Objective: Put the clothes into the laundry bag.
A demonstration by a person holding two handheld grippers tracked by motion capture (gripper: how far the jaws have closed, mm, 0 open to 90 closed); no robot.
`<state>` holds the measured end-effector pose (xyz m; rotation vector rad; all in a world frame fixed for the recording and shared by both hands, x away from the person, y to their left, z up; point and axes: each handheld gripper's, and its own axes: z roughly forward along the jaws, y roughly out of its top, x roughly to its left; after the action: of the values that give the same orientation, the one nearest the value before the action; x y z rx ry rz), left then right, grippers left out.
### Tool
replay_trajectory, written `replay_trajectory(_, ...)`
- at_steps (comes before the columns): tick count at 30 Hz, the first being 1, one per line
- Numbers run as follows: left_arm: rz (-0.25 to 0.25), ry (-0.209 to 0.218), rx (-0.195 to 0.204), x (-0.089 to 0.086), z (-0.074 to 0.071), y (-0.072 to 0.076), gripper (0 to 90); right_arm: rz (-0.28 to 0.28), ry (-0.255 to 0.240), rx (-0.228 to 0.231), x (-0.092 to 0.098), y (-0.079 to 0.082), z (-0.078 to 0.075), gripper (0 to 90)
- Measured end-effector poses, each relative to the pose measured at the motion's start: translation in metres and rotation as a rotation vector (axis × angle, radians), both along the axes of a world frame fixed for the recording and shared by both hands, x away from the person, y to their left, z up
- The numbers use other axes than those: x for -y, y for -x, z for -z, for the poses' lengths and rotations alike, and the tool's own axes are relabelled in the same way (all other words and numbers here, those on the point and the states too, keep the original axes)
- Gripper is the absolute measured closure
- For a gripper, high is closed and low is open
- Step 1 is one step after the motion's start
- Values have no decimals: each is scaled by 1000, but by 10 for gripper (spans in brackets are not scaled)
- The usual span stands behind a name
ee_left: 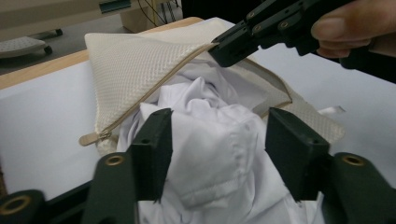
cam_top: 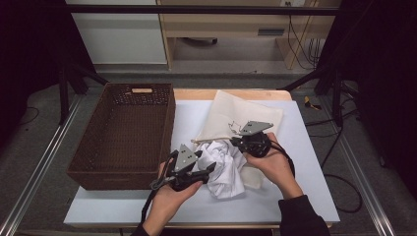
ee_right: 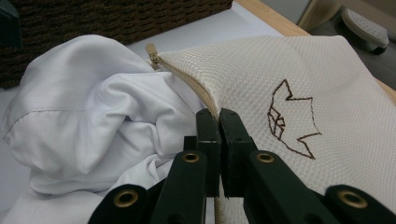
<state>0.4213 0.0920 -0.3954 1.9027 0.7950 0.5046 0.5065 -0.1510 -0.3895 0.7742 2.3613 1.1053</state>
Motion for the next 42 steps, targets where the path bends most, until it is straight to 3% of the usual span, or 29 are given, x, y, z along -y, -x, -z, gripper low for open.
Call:
replay_trajectory(5,-33,2,-15,-5,11,7,617,1,-4,14,0,4,-3,881)
replay_trajectory(7,-26,-22,-28,-5,17,9,667,1,-4,16,0,5,-2,881)
replay_trajectory(15,11,-44,-65,-1,28,12,855,2,-3,14,0,5,1,881)
replay_trajectory(26,22,-90,-65,4,36,18,884,4,-2,19,0,6,0,881)
replay_trajectory(32,18,-102,-94,3,42,17,890,6,-5,16,0,6,0,881)
replay_trajectory(42,1,-158,-125,1,55,8,894,1,-10,14,1,6,0,881)
